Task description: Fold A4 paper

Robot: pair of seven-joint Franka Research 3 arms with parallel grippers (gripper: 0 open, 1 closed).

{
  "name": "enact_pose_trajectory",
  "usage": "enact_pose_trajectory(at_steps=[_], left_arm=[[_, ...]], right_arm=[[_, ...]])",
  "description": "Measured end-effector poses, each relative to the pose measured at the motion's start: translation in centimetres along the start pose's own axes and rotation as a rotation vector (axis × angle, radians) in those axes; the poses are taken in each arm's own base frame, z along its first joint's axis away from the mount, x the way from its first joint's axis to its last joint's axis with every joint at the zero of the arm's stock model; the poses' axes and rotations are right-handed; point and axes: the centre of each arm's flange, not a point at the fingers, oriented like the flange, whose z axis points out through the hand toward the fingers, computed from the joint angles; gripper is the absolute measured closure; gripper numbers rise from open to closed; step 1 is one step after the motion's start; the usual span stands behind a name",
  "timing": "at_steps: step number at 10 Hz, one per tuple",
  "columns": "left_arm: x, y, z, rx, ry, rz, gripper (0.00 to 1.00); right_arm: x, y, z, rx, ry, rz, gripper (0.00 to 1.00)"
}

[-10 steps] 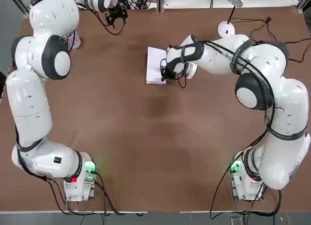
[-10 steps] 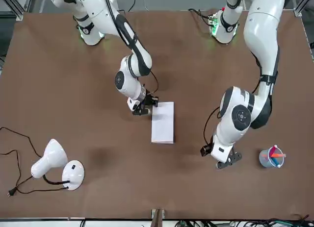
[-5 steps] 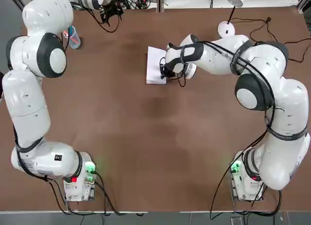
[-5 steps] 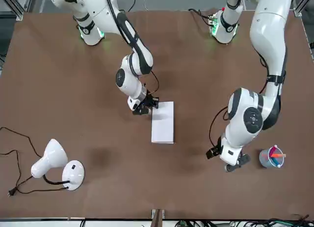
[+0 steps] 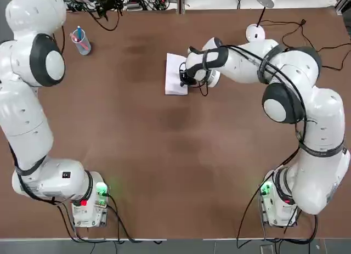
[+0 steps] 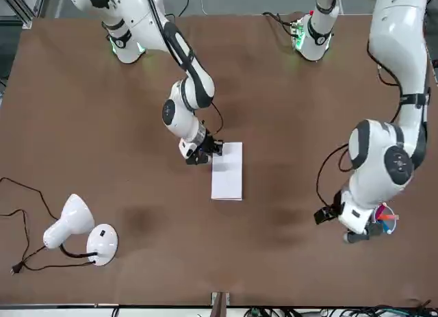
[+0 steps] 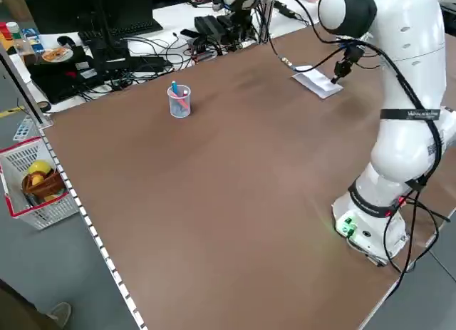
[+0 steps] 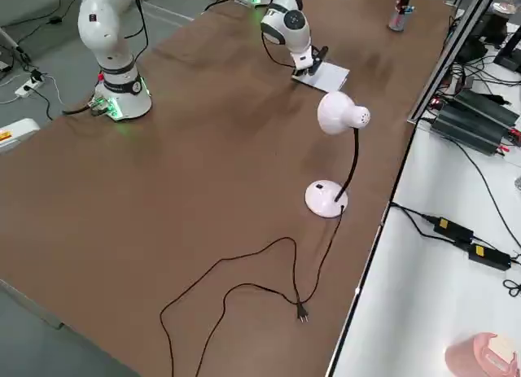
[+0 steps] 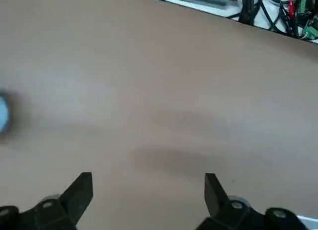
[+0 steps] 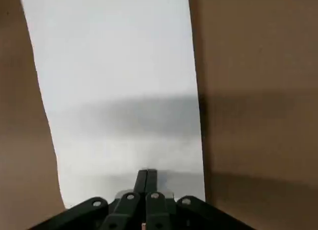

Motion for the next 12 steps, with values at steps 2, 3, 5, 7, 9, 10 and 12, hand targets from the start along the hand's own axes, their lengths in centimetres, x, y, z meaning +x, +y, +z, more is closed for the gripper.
enact_pose_trajectory(at_steps=[2,3,5,7,9,10,12], left_arm=[[-0.6,-2.3,-2.6,0.012,0.004,0.047,0.00],[-1.1,-3.4,-3.8,0.014,-0.003,0.065,0.00],[-1.2,-6.0,-6.8,0.023,-0.007,0.082,0.00],[-1.6,-8.7,-10.1,0.033,-0.012,0.094,0.00],[-2.6,-10.3,-14.3,0.046,-0.027,0.093,0.00],[-3.4,-11.1,-16.3,0.056,-0.044,0.086,0.00],[-4.5,-10.9,-19.0,0.060,-0.045,0.093,0.00]], right_arm=[[0.4,0.4,0.7,-0.005,0.003,0.005,0.99],[0.9,0.3,0.8,-0.001,0.011,0.007,0.99],[2.0,0.1,0.6,0.011,0.026,0.010,0.99],[2.8,0.5,0.4,0.014,0.035,0.020,0.99],[3.8,0.8,0.2,0.019,0.046,0.029,0.99],[4.4,0.7,0.1,0.027,0.054,0.031,0.99],[5.4,0.1,0.0,0.043,0.070,0.031,0.99]])
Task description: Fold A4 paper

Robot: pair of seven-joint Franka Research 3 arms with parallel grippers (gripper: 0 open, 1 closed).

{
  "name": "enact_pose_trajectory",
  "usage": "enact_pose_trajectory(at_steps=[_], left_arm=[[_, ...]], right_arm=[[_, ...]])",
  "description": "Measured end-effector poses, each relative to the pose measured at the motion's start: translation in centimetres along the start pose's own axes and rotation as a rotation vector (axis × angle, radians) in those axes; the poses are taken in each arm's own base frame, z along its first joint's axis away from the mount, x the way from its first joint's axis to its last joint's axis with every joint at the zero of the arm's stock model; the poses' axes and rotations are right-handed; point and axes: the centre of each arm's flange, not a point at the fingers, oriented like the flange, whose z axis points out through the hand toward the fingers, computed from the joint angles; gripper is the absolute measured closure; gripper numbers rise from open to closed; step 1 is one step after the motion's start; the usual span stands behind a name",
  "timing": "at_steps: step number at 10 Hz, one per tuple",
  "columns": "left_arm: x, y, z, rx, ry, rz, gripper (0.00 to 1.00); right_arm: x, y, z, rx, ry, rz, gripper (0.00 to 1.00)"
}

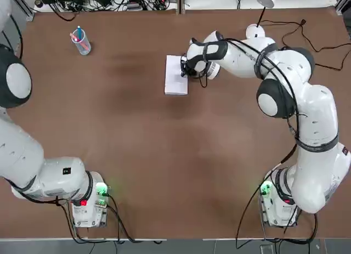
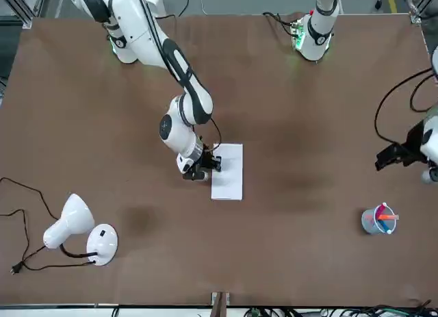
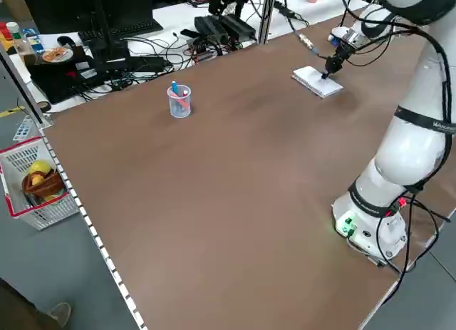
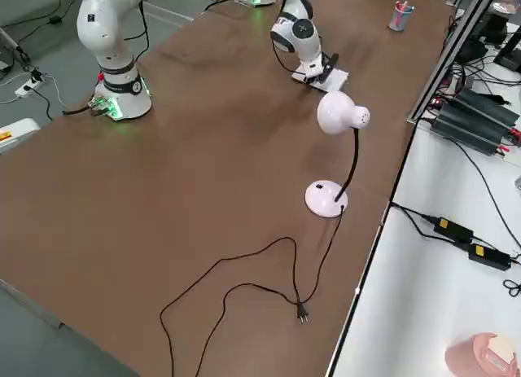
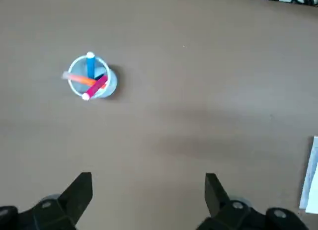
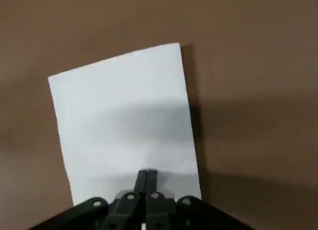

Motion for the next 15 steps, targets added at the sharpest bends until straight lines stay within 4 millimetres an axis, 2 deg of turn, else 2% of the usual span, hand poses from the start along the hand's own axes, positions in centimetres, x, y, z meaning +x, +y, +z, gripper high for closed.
enact_pose_trajectory(at_steps=[2,5,8,15], left_arm=[[-0.9,0.7,-2.1,0.000,0.010,0.011,0.00],[-3.5,1.6,-5.3,-0.018,-0.039,0.013,0.00],[-5.6,1.5,-8.3,-0.010,-0.110,0.017,0.00],[-5.6,1.6,-8.2,0.004,-0.120,0.017,0.00]], right_arm=[[1.1,0.1,0.2,0.002,0.013,-0.009,0.99],[2.8,0.5,0.1,0.006,0.036,-0.009,0.99],[4.1,1.0,0.1,0.003,0.056,-0.007,0.99],[5.5,0.7,0.4,0.015,0.077,-0.013,0.99]])
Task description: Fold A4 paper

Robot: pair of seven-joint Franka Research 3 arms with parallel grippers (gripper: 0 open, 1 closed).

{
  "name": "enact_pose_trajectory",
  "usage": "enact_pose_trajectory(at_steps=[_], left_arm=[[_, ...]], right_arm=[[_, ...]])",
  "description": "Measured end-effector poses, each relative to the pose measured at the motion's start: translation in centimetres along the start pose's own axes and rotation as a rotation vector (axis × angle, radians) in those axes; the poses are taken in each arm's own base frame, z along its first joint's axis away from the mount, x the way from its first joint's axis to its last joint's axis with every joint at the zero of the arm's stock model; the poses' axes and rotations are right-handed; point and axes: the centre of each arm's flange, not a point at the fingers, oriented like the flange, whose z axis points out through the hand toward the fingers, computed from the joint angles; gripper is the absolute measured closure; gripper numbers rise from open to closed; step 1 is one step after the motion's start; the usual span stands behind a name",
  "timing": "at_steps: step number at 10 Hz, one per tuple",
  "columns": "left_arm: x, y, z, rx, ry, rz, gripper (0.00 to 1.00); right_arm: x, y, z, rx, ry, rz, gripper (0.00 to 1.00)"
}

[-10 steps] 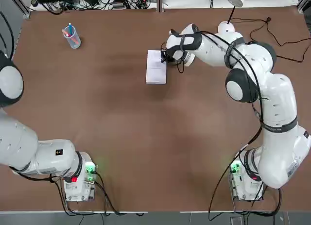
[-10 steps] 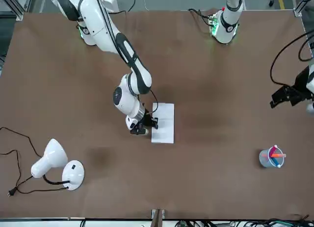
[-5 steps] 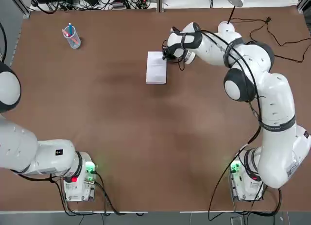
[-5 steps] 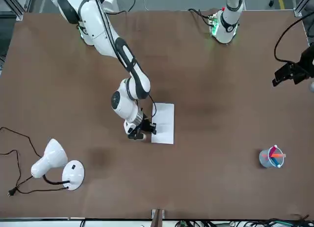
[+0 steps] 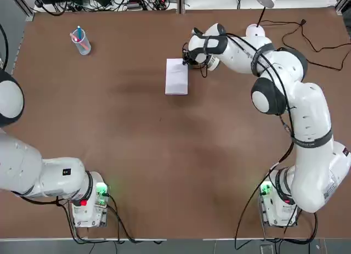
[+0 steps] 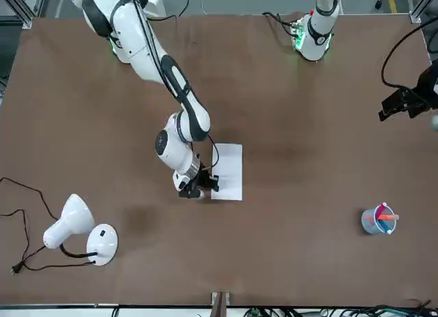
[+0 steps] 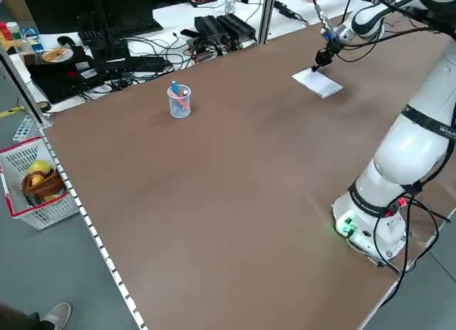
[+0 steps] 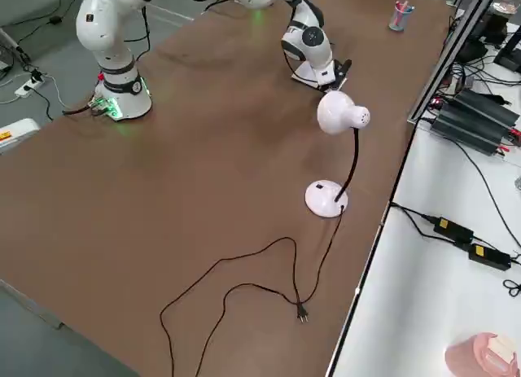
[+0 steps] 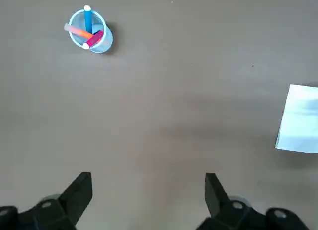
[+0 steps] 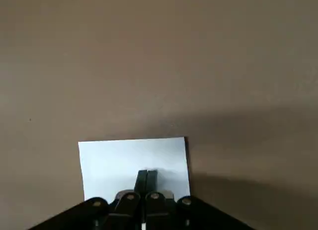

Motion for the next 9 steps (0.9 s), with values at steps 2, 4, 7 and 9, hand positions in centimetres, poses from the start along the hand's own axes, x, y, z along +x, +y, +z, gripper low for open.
enact_pose_trajectory(at_steps=[2,4,7,9], left_arm=[[0.2,0.2,0.3,0.014,-0.002,-0.016,0.00],[0.3,0.5,0.5,0.015,-0.002,-0.020,0.00],[0.5,0.4,0.4,0.013,0.015,-0.026,0.00],[1.0,0.1,0.1,0.011,0.056,-0.032,0.00]], right_arm=[[1.1,0.4,-0.4,-0.005,-0.007,-0.001,0.99],[3.6,-0.6,-3.1,0.009,-0.077,-0.016,0.99],[6.0,-5.4,-13.2,0.052,-0.141,-0.086,0.99],[4.7,-6.4,-18.6,-0.007,-0.135,-0.172,0.97]])
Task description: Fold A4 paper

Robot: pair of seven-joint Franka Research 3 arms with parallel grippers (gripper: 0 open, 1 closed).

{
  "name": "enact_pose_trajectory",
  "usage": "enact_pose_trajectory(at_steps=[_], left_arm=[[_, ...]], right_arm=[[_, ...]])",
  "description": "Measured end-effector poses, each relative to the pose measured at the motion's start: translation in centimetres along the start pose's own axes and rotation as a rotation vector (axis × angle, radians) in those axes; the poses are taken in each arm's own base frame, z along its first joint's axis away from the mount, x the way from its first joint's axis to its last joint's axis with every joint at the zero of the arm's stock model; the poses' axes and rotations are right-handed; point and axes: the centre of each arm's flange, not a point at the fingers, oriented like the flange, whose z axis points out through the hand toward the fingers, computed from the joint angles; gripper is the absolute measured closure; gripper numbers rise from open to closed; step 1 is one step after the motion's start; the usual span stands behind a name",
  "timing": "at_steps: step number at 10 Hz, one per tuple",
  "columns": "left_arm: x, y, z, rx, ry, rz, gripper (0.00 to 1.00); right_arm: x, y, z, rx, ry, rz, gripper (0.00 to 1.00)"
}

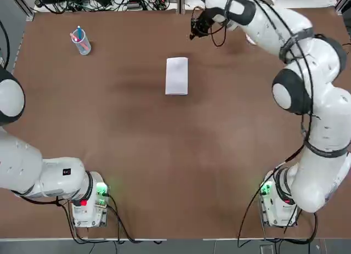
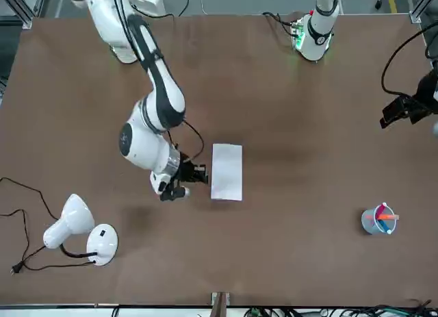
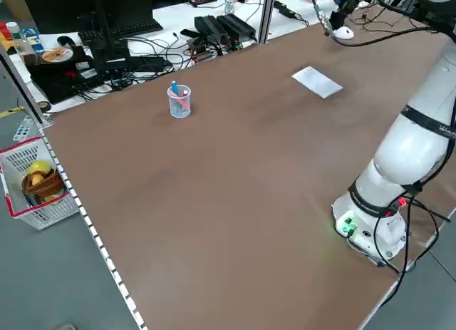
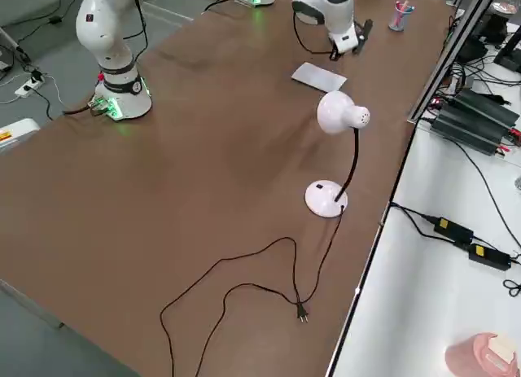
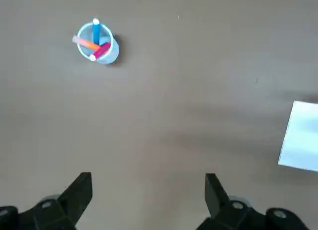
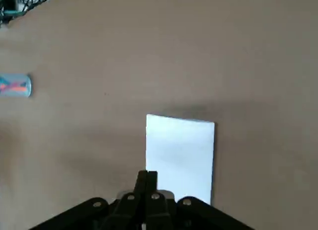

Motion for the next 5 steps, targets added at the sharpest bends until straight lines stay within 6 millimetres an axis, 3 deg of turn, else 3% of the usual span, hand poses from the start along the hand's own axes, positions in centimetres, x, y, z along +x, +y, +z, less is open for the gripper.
enact_pose_trajectory(at_steps=[2,5], left_arm=[[0.1,-0.1,-0.1,-0.001,0.008,-0.002,0.00],[0.2,0.0,-0.1,-0.002,0.015,-0.001,0.00]], right_arm=[[-2.5,1.5,-5.1,-0.114,-0.051,-0.082,0.93],[-3.7,5.9,-17.6,-0.287,-0.152,-0.130,0.75]])
